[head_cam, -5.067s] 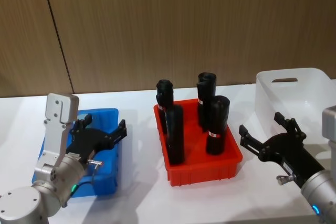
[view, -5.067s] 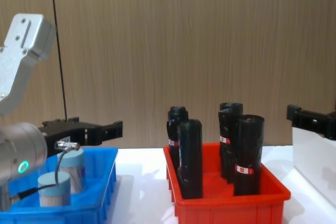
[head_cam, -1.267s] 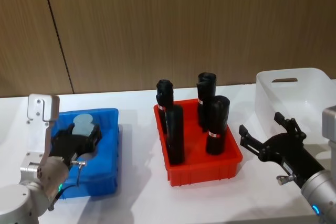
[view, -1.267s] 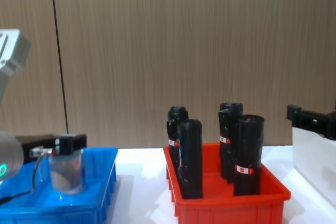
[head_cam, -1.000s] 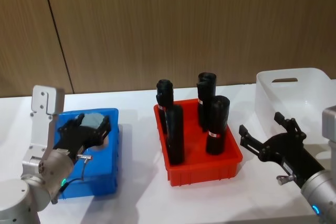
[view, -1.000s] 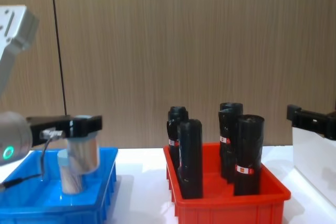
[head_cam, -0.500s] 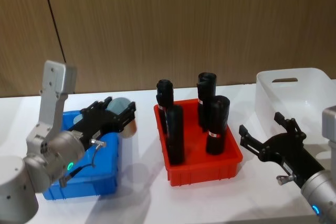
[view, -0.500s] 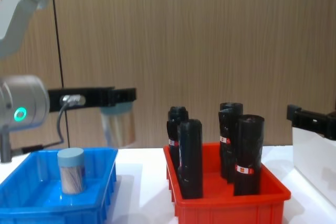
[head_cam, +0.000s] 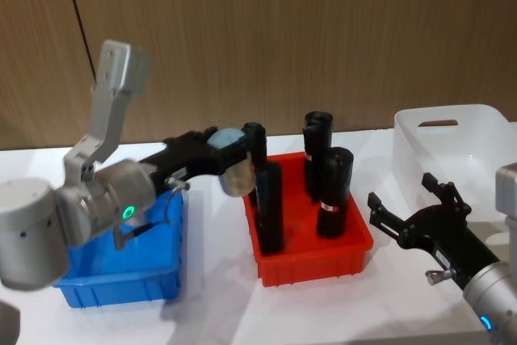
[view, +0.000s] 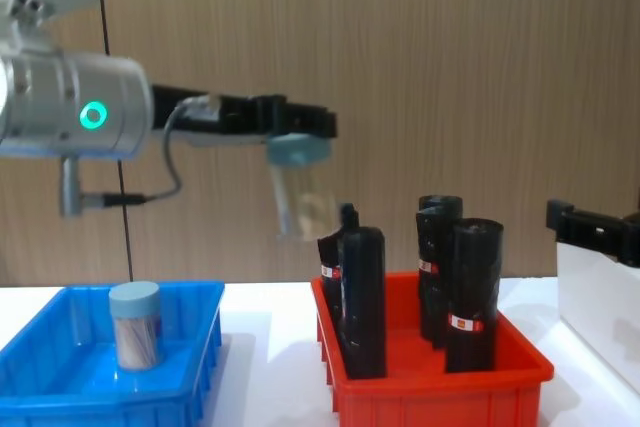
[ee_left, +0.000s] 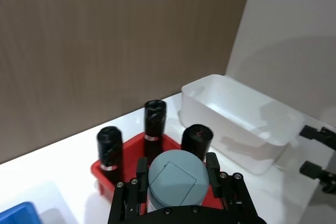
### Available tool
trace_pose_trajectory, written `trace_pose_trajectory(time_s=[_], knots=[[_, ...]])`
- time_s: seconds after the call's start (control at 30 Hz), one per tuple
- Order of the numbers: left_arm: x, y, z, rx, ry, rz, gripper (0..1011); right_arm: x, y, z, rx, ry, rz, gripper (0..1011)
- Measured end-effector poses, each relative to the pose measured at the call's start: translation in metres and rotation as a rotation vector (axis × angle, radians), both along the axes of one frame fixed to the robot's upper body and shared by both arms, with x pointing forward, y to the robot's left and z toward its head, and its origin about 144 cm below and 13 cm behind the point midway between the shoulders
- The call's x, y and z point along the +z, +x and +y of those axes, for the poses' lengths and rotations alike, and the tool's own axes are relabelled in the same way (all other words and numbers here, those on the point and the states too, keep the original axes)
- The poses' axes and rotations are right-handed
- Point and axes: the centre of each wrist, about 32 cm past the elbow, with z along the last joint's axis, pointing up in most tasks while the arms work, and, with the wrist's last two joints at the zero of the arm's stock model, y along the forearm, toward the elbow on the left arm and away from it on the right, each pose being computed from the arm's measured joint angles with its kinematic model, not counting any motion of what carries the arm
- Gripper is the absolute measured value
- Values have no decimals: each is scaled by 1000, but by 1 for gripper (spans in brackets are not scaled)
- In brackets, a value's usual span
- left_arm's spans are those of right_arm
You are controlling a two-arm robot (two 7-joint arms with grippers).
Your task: Pick the cotton swabs from the blue box and place them into the white box.
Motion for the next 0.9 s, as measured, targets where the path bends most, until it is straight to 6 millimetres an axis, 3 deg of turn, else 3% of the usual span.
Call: trace_pose_trajectory(time_s=[0.4, 0.9], knots=[[30, 28, -20, -109, 4, 40, 669, 0, 0, 0, 0, 0, 0, 1001], [49, 49, -37, -175, 47, 64, 669, 0, 0, 0, 0, 0, 0, 1001]])
